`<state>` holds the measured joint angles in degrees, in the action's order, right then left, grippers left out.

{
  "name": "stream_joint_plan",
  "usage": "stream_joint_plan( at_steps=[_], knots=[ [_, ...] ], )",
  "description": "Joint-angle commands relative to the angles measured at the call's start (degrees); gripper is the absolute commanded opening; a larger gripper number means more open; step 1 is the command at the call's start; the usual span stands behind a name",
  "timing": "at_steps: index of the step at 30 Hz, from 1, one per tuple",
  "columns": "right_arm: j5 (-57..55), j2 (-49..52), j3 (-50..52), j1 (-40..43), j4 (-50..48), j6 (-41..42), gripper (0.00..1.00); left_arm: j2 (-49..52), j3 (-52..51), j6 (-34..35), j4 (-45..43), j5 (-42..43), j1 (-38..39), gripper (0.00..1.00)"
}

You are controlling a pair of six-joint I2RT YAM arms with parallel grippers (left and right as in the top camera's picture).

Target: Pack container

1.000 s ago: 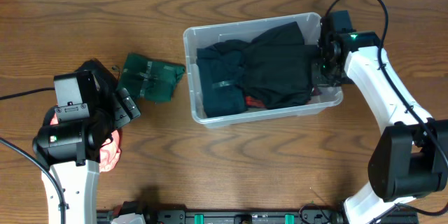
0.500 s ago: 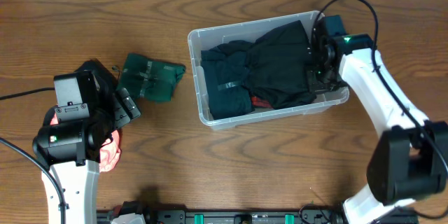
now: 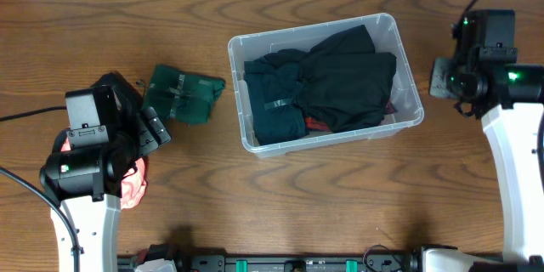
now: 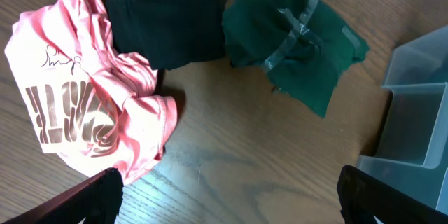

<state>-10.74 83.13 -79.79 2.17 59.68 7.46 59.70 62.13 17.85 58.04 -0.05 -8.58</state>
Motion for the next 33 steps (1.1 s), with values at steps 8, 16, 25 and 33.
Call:
stream_joint_plan(
  at_steps=[8, 16, 25, 33],
  knots=[
    [10.4, 5.3, 12.4, 2.7, -1.8, -1.4, 0.04, 0.2, 0.6, 0.3, 0.0, -0.6, -0.2, 0.98],
    [18.6, 5.3, 12.7, 2.8, -3.3, -4.6, 0.02, 0.2, 0.6, 0.3, 0.0, -0.6, -0.2, 0.98],
    [25.7, 5.3, 12.7, 2.7, -1.3, -5.6, 0.02, 0.2, 0.6, 0.3, 0.0, -0.6, -0.2, 0.98],
    [29.4, 5.3, 12.7, 2.7, 3.5, -5.9, 0.03, 0.2, 0.6, 0.3, 0.0, -0.6, -0.2, 0.98]
  ],
)
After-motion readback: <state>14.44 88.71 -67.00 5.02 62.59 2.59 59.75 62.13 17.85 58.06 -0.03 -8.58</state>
